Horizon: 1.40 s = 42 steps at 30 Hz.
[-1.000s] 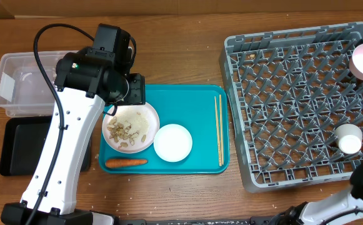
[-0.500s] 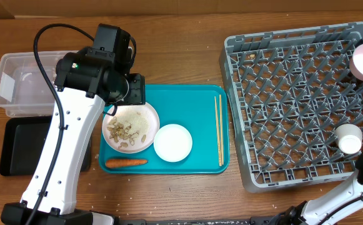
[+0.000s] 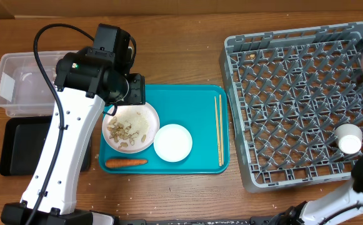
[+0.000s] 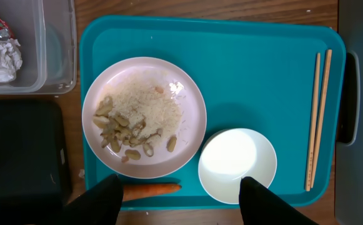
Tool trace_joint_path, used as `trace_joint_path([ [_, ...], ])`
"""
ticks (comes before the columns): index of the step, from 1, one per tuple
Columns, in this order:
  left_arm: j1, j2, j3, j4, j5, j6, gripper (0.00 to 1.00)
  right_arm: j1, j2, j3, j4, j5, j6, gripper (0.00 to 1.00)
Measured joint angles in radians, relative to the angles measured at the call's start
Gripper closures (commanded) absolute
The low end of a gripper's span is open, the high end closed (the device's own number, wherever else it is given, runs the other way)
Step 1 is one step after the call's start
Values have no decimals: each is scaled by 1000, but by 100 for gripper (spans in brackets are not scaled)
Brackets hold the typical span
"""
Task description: Sort waste into correct bins and load items into the dishwasher
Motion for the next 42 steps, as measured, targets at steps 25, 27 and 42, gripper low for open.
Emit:
trace_joint_path([
  [25,0,0,0,6,0,0,38,403,-58,-188,101,998,-254,96],
  [27,0,0,0,7,0,0,38,407,-50,-228,115,1006,-267,96],
  [42,0,0,0,11,0,0,38,557,-30,-346,199,970,-352,75],
])
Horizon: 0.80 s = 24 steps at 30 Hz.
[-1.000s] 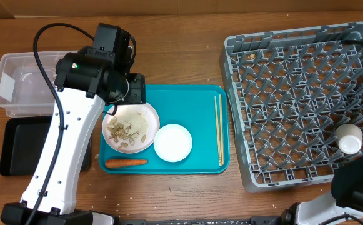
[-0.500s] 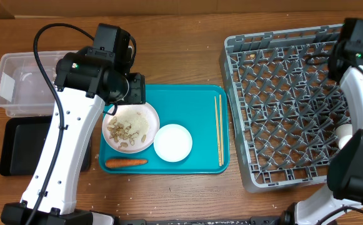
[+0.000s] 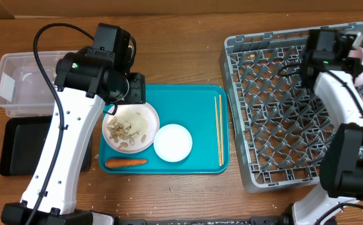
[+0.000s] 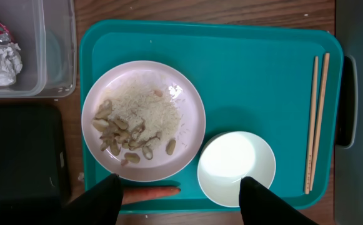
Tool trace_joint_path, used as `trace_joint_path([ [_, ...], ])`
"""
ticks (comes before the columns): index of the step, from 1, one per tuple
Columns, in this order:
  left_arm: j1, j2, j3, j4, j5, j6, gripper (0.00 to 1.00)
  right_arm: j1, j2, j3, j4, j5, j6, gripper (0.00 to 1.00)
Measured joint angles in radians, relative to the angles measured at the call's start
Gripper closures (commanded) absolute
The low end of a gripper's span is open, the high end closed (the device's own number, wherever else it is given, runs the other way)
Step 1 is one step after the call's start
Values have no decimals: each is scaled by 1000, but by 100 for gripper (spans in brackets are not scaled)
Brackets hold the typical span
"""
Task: Sort waste into correct bins and load items into the dishwasher
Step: 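Move the right gripper left over the teal tray toward the white bowl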
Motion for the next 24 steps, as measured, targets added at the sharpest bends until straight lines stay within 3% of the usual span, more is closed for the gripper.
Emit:
trace_joint_path([
  [3,0,0,0,0,0,0,38,39,0,-1,-32,-79,-2,56],
  [7,0,0,0,0,0,0,38,63,4,-13,-87,-212,-8,43],
  [10,0,0,0,0,0,0,38,69,8,-14,-111,-285,-10,25],
  [18,0,0,0,0,0,0,38,73,10,-15,-121,-342,11,15],
  [24,0,0,0,0,0,0,37,74,-23,-18,-123,-392,24,0],
])
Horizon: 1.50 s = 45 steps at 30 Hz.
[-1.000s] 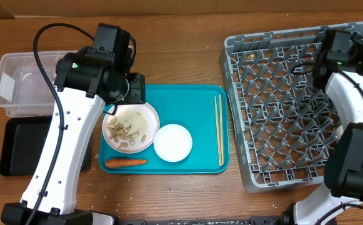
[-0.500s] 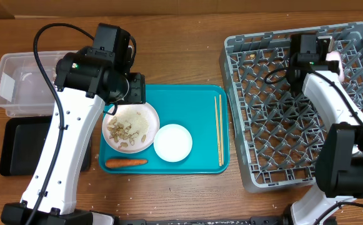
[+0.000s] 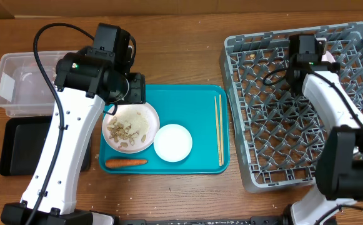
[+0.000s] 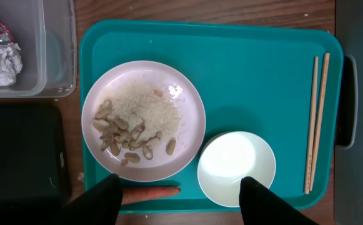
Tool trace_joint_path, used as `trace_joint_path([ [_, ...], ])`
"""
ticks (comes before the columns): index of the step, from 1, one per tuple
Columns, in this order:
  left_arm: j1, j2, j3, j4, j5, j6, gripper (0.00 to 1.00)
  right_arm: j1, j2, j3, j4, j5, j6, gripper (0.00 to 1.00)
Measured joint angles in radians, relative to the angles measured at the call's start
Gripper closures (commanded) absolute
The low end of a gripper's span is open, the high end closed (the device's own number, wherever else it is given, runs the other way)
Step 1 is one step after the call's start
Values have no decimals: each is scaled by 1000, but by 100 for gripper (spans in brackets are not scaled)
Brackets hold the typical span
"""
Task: Sort waste into correct bins and load items into the dishwasher
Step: 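Move the right gripper left over the teal tray toward the white bowl, then grasp the white bowl rim with the right gripper and lift it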
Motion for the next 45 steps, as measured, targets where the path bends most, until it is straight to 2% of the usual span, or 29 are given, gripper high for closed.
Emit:
trace_joint_path([
  [3,0,0,0,0,0,0,36,0,-84,-4,-8,-89,5,0],
  [5,0,0,0,0,0,0,32,0,-166,-4,-26,-191,5,0],
  [10,0,0,0,0,0,-3,32,0,-340,4,-142,-596,10,0],
  [14,0,0,0,1,0,-3,32,24,-360,8,-289,-882,17,0],
  [17,0,0,0,5,0,-3,31,93,-348,4,-400,-974,24,0],
  [23,0,0,0,8,0,-3,30,294,-345,3,-502,-973,80,0],
  [29,0,0,0,8,0,-3,30,490,-344,3,-495,-941,175,0],
  [32,0,0,0,8,0,-3,26,581,-337,3,-475,-936,203,0],
  [34,0,0,0,8,0,-3,25,639,-328,3,-460,-935,214,4],
  [40,8,0,0,11,-29,-5,15,724,-275,3,-430,-929,283,17],
  [45,135,0,0,12,-42,-27,12,730,-173,3,-427,-883,377,20],
])
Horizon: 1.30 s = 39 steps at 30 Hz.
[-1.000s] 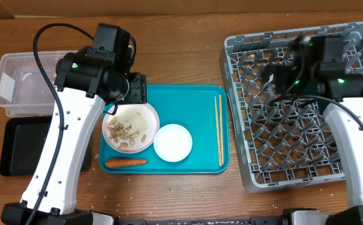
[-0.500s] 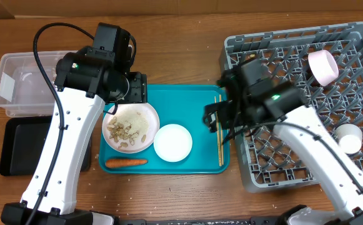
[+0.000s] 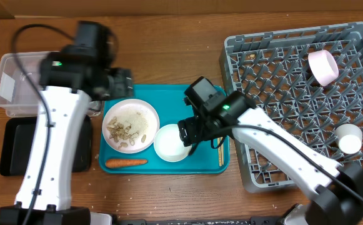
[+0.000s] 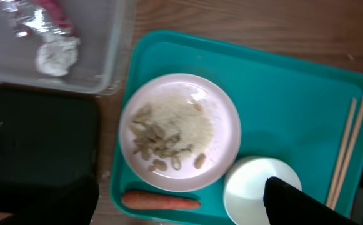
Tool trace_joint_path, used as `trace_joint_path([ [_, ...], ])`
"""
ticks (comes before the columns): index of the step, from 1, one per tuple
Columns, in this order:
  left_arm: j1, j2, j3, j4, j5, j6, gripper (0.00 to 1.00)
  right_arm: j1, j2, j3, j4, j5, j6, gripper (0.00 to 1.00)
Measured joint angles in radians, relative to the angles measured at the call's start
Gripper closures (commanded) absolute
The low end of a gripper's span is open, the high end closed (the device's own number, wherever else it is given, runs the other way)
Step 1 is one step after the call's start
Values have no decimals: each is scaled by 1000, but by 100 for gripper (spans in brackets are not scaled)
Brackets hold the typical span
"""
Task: Sort waste into correct bins and load items into the dishwasher
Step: 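Grasp the white bowl rim with the right gripper and lift it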
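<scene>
On the teal tray (image 3: 200, 100) sit a pink plate of rice and peanuts (image 3: 130, 126), a white bowl (image 3: 169, 145), a carrot (image 3: 126, 162) and a pair of chopsticks (image 3: 218, 109). My right gripper (image 3: 190, 134) hangs low at the bowl's right rim; its jaws are too dark to read. My left gripper (image 3: 114, 87) is high over the tray's left edge. The left wrist view shows the left gripper (image 4: 181, 209) open, above the plate (image 4: 179, 131), the carrot (image 4: 160, 200) and the bowl (image 4: 256, 187).
The grey dish rack (image 3: 293, 169) on the right holds a pink cup (image 3: 323, 67) and a white cup (image 3: 348, 139). A clear bin (image 3: 9, 106) with foil and wrappers (image 4: 56, 53) stands far left, with a black bin (image 3: 19, 147) in front of it.
My right arm was over the rack's far middle; now its gripper is down at the white bowl on the tray. The pink cup now shows in the rack. My left arm has shifted left.
The right arm was at the frame's right edge with something pink, then over the rack's far right corner, then over its far middle. The pink cup now lies in the rack and the right gripper is at the bowl. The left gripper stayed open, shifting left only now.
</scene>
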Motion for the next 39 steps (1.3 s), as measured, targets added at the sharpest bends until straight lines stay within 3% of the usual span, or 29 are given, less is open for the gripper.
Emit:
trace_joint_path([
  [5,159,0,0,-5,31,-10,11,0,100,0,8,19,49,30],
  [8,206,0,0,-16,49,-13,11,0,150,0,10,18,59,41],
  [10,218,0,0,-21,56,-13,11,0,176,0,11,18,66,50],
  [15,219,0,0,-30,67,-13,11,0,215,0,38,10,81,51],
  [19,219,0,0,-31,69,-13,11,1,219,0,48,-6,92,65],
  [24,219,0,0,-31,70,-13,11,2,240,0,47,-13,106,70],
  [29,219,0,0,-31,72,-13,11,2,273,0,51,-14,111,96],
  [35,219,0,0,-32,72,-13,11,1,275,-1,48,-14,118,96],
  [39,219,0,0,-32,73,-13,11,-1,274,23,-42,38,116,96],
])
